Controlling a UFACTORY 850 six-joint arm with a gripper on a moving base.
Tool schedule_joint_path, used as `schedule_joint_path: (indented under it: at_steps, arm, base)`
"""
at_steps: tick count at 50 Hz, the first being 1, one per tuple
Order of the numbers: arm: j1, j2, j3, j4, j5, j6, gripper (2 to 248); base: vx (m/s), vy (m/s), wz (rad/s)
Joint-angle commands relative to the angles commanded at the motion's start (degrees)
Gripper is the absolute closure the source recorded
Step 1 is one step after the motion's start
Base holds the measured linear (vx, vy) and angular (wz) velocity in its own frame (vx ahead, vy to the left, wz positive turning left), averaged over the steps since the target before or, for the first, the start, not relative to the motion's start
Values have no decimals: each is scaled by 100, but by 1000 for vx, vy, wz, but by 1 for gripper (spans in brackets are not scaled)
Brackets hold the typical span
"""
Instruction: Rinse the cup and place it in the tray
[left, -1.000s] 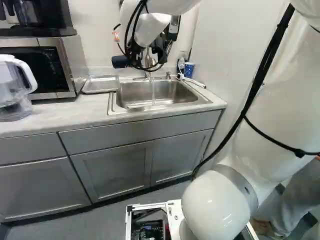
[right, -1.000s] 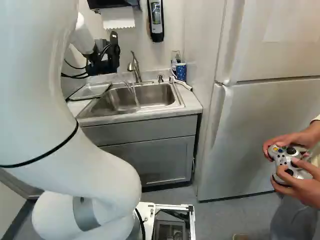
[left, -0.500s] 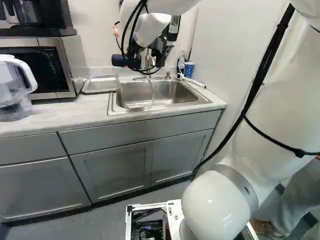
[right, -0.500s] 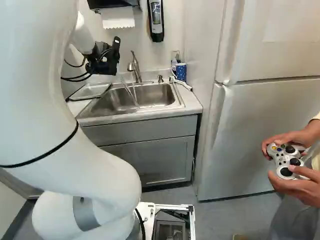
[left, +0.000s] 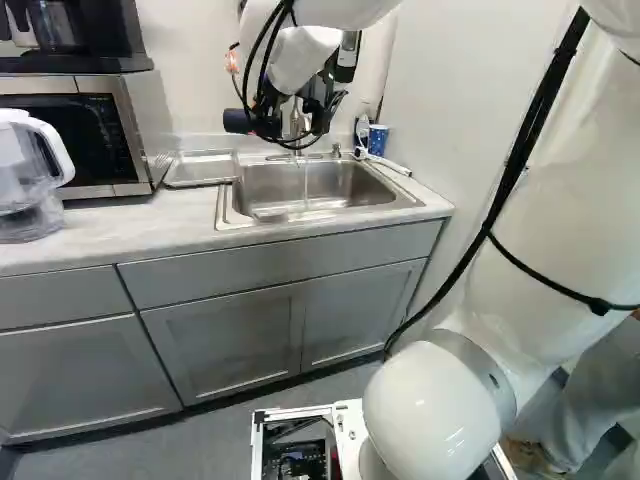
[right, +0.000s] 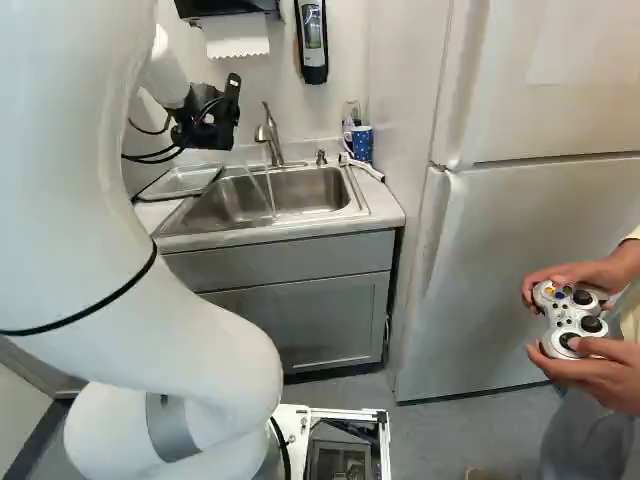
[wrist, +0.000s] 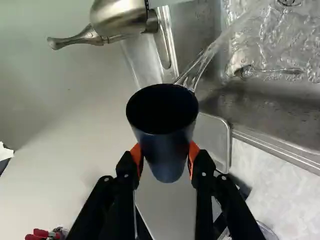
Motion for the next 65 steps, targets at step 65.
schedule_joint_path:
  at_steps: [65]
  arm:
    - [0, 0, 0, 0, 0, -1386, 139]
  base:
    - [0, 0, 0]
